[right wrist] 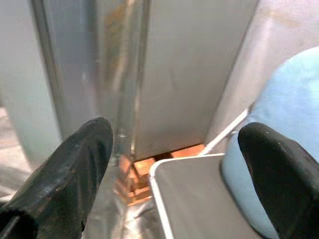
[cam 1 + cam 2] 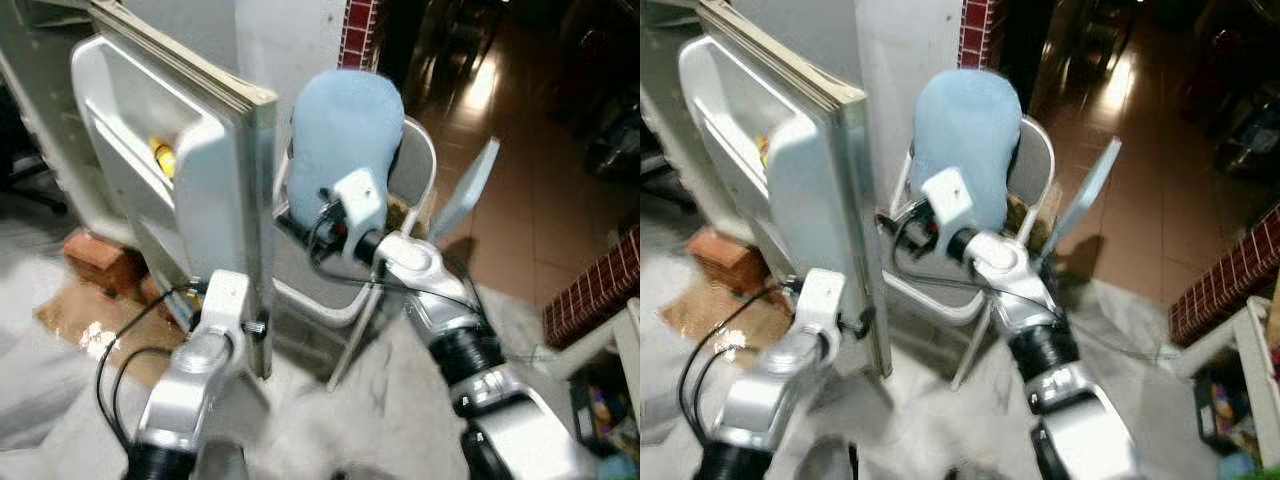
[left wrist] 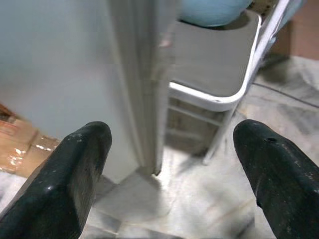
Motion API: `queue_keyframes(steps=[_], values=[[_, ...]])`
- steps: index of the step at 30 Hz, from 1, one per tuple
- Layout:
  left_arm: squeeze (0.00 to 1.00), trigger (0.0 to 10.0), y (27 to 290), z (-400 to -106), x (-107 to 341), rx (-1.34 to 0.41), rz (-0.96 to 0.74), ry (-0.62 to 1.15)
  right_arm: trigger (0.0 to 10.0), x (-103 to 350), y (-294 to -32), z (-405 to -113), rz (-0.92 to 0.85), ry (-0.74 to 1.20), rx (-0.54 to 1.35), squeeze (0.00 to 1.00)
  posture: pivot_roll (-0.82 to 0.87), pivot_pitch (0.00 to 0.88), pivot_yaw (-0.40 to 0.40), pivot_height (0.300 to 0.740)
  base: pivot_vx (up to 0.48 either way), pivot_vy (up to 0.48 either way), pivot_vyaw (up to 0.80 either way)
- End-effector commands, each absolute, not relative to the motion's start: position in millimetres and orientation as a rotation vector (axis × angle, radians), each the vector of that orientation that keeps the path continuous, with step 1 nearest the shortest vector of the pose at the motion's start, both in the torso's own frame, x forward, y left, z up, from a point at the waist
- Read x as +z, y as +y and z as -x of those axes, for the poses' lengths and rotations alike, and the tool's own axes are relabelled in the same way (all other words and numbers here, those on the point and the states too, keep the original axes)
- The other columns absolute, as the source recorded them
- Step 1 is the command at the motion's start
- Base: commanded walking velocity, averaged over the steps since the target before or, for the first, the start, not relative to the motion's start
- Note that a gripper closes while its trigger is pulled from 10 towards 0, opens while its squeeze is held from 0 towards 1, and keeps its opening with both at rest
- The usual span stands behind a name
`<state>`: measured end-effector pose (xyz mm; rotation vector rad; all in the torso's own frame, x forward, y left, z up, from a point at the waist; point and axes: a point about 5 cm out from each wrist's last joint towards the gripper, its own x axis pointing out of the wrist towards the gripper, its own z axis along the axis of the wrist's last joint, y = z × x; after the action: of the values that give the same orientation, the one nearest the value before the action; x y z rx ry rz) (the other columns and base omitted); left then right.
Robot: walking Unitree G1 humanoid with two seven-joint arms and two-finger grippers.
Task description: Restocking fridge
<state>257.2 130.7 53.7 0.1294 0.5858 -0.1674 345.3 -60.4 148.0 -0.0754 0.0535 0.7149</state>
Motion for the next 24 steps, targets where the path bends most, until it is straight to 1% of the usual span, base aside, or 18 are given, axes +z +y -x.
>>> queue_keyframes(steps=[1,3,5,6,7,9,11,12,14,15,16,19,21,24], values=[[0.00,10.0,138,-259,57,-0.127,-0.129,0.574,10.0,153,-55,-347,0.080,0.029,0.710,0.00,0.12,0.000,-0.109,0.716,0.000,0.000,0.80],[0.00,10.0,141,-260,57,-0.105,-0.116,0.567,10.0,153,-54,-348,0.076,0.029,0.706,0.00,0.12,0.000,-0.108,0.716,0.000,0.000,0.80],[0.00,10.0,152,-265,65,-0.019,-0.118,0.485,10.0,153,-53,-349,0.066,0.023,0.689,0.00,0.12,0.000,-0.108,0.716,0.000,0.000,0.80],[0.00,10.0,152,-265,65,-0.019,-0.118,0.485,10.0,153,-53,-349,0.066,0.023,0.689,0.00,0.12,0.000,-0.108,0.716,0.000,0.000,0.80],[0.00,10.0,162,-268,70,0.047,-0.126,0.432,10.0,152,-53,-349,0.065,0.020,0.677,0.00,0.12,0.000,-0.109,0.716,0.000,0.000,0.80],[0.00,10.0,174,-269,74,0.132,-0.141,0.386,10.0,152,-52,-350,0.060,0.014,0.662,0.00,0.12,0.000,-0.109,0.716,0.000,0.000,0.80],[0.00,10.0,193,-267,73,0.203,-0.130,0.385,10.0,153,-50,-352,0.056,0.011,0.647,0.00,0.13,0.000,-0.112,0.716,0.000,0.000,0.80],[0.00,10.0,211,-260,67,0.254,-0.100,0.427,10.0,156,-45,-355,0.051,0.002,0.634,0.00,0.14,0.000,-0.119,0.716,0.000,0.000,0.80],[0.00,10.0,221,-248,55,0.285,-0.075,0.512,10.0,160,-38,-357,0.048,-0.008,0.632,0.00,0.15,0.000,-0.125,0.716,0.000,0.000,0.80],[0.00,10.0,223,-243,50,0.293,-0.057,0.550,10.0,162,-34,-358,0.045,-0.012,0.632,0.00,0.16,0.000,-0.132,0.716,0.000,0.000,0.80],[0.00,10.0,225,-232,41,0.289,-0.080,0.600,10.0,166,-27,-359,0.046,-0.022,0.634,0.00,0.17,0.000,-0.141,0.716,0.000,0.000,0.80],[0.00,10.0,226,-214,29,0.269,-0.144,0.649,10.0,171,-17,-361,0.046,-0.037,0.643,0.00,0.18,0.000,-0.151,0.716,0.000,0.000,0.80],[0.00,10.0,227,-202,19,0.271,-0.163,0.679,10.0,174,-10,-361,0.045,-0.043,0.651,0.00,0.19,0.000,-0.161,0.716,0.000,0.000,0.43],[0.00,10.0,227,-199,20,0.284,-0.110,0.628,10.0,177,-5,-362,0.035,-0.050,0.653,0.00,0.20,0.000,-0.173,0.716,0.000,0.000,0.00]])
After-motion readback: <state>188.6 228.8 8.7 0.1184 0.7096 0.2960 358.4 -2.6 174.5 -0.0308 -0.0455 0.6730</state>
